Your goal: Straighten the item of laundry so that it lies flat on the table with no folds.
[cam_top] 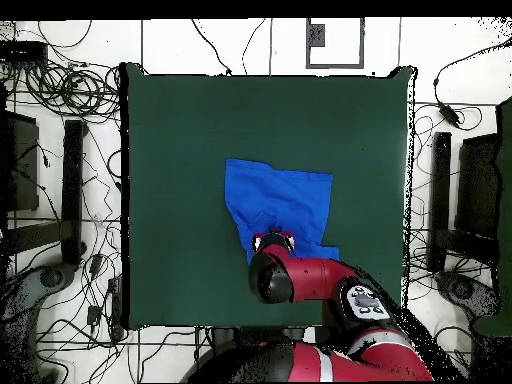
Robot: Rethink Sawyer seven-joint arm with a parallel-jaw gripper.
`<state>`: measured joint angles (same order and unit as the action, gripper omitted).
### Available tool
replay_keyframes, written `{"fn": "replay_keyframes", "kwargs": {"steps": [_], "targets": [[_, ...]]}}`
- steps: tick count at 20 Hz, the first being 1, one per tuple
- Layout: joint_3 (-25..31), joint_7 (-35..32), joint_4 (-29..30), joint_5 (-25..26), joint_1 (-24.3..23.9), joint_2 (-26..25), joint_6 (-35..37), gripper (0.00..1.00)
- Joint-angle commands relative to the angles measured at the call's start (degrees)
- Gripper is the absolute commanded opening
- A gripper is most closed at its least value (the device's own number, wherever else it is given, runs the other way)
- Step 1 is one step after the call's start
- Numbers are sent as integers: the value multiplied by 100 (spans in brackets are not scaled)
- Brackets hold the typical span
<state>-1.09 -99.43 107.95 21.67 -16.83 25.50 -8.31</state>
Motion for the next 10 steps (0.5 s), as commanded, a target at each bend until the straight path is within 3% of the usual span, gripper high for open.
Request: {"fn": "replay_keyframes", "kwargs": {"steps": [1,10], "targets": [[310,-803,-292,-38,129,-375,-218,0],[604,-804,358,-4,-113,383,291,0]]}}
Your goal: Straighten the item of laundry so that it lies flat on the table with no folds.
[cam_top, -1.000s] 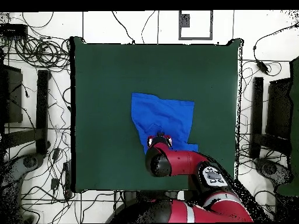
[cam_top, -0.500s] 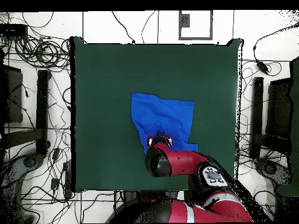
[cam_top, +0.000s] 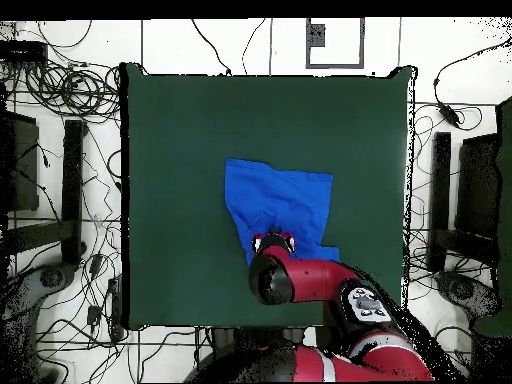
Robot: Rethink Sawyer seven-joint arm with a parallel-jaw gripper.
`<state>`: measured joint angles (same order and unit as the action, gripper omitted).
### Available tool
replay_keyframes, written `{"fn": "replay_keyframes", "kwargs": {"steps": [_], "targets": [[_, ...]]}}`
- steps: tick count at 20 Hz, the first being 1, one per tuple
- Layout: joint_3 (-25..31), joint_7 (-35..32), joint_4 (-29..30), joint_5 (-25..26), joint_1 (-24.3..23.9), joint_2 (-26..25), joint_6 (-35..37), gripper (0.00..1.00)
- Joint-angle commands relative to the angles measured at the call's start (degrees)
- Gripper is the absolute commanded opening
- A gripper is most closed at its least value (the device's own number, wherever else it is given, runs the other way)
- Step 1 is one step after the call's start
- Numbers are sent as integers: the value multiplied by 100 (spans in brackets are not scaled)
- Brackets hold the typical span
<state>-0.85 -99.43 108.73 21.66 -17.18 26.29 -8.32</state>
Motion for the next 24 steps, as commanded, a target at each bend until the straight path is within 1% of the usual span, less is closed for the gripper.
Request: {"fn": "replay_keyframes", "kwargs": {"steps": [1,6,9,18,24], "targets": [[593,-807,336,5,-99,354,292,0],[624,-786,296,-18,-130,285,288,0],[624,-787,331,-60,-113,353,349,0],[619,-773,194,-88,-64,230,319,0],[644,-800,265,-112,-51,285,356,0]]}}
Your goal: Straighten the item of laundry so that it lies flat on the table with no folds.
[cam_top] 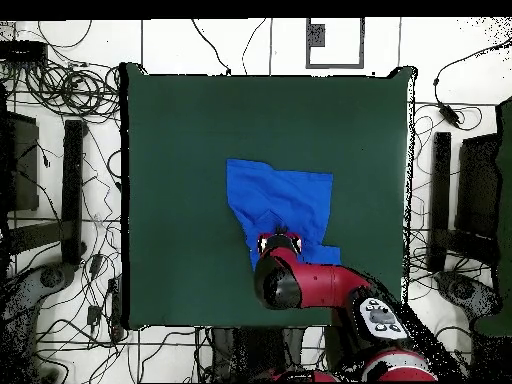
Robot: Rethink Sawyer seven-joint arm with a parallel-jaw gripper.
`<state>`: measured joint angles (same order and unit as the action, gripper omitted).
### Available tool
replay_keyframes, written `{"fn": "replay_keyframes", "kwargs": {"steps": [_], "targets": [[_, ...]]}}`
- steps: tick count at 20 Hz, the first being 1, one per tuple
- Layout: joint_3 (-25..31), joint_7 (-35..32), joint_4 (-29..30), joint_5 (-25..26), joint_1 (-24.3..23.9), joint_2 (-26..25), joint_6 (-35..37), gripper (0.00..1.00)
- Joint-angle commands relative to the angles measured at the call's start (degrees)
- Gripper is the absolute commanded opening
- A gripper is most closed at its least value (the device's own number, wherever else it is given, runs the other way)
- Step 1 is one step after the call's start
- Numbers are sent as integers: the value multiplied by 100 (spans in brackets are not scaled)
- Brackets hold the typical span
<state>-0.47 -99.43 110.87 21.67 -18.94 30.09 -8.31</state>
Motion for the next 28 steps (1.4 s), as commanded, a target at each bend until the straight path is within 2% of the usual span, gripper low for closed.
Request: {"fn": "replay_keyframes", "kwargs": {"steps": [1,17,28], "targets": [[609,-811,80,-117,125,-72,355,0],[747,-1015,805,-509,244,847,881,0],[701,-956,666,-559,278,637,757,0]]}}
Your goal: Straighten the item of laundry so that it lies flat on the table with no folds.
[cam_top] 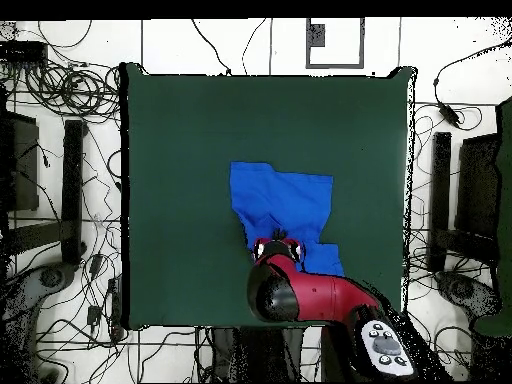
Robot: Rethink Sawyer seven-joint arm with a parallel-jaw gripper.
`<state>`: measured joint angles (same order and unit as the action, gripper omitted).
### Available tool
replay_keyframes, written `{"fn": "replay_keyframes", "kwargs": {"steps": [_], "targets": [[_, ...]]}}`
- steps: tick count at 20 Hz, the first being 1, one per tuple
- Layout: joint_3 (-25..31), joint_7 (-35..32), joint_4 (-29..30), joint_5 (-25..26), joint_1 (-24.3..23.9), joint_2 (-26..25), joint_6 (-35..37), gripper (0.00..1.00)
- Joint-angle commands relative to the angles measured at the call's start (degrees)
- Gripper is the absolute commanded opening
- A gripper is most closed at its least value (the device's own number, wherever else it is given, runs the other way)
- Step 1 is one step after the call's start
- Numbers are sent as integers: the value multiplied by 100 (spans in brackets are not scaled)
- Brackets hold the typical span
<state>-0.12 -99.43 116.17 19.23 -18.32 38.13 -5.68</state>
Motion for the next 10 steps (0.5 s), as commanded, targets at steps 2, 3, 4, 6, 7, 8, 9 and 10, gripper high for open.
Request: {"fn": "replay_keyframes", "kwargs": {"steps": [2,3,4,6,7,8,9,10], "targets": [[658,-961,134,-324,221,-182,474,0],[662,-958,131,-318,216,-197,453,0],[669,-954,113,-309,208,-231,426,0],[662,-954,86,-307,214,-268,399,0],[656,-958,87,-309,220,-270,399,0],[648,-958,83,-318,231,-260,410,0],[639,-964,85,-327,244,-252,415,0],[631,-971,87,-337,258,-244,420,0]]}}
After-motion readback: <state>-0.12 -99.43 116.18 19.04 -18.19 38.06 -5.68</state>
